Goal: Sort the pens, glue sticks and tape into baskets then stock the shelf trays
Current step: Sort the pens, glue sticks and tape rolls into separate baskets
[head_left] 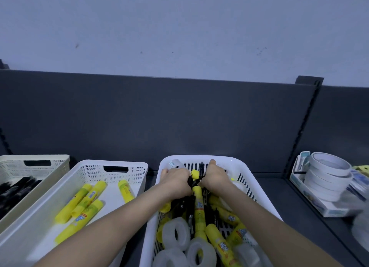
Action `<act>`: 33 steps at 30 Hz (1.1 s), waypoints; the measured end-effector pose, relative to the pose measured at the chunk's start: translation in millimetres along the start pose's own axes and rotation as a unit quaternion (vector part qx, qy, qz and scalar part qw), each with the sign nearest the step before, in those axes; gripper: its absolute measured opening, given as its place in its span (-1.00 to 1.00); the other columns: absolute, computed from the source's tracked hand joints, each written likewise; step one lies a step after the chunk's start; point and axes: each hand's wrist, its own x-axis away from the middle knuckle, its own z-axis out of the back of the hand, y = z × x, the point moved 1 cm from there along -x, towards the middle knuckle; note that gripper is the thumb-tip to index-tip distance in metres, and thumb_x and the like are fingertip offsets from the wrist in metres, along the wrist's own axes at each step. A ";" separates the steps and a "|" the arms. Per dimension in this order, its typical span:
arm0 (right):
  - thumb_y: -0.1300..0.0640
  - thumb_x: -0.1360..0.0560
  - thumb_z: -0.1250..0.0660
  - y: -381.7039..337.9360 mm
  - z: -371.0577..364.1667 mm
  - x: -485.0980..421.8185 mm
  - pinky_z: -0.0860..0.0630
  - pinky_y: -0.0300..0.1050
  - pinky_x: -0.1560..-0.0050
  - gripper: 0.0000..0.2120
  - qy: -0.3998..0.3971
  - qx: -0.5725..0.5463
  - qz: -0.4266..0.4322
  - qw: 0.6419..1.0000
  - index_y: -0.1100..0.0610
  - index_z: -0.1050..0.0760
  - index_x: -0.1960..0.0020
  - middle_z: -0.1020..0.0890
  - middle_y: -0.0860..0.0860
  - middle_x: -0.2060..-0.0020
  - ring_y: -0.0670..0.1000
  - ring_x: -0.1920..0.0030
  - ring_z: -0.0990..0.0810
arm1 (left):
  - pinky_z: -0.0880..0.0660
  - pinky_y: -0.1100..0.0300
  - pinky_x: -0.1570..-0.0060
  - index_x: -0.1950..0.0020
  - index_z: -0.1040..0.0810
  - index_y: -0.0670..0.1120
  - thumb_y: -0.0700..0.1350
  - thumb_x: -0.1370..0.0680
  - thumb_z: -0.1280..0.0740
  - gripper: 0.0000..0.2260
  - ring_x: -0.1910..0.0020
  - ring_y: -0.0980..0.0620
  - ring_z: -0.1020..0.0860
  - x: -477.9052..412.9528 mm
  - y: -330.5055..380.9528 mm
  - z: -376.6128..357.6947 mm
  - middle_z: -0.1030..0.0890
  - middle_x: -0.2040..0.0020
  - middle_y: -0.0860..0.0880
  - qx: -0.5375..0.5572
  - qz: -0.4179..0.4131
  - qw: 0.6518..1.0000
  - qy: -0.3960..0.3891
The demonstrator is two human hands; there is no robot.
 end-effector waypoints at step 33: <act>0.32 -0.54 -0.22 56.0 53.4 111.3 -0.47 -0.16 0.43 -0.74 -0.050 -0.383 0.086 0.918 0.14 -0.21 -0.13 -0.50 0.17 0.28 0.05 0.40 -0.50 | -0.31 0.13 0.21 0.29 -0.22 -0.06 -0.31 -0.53 -0.15 -0.76 0.13 -0.11 -0.44 36.8 27.9 12.6 -0.47 0.15 -0.14 0.210 -0.014 0.973 0.100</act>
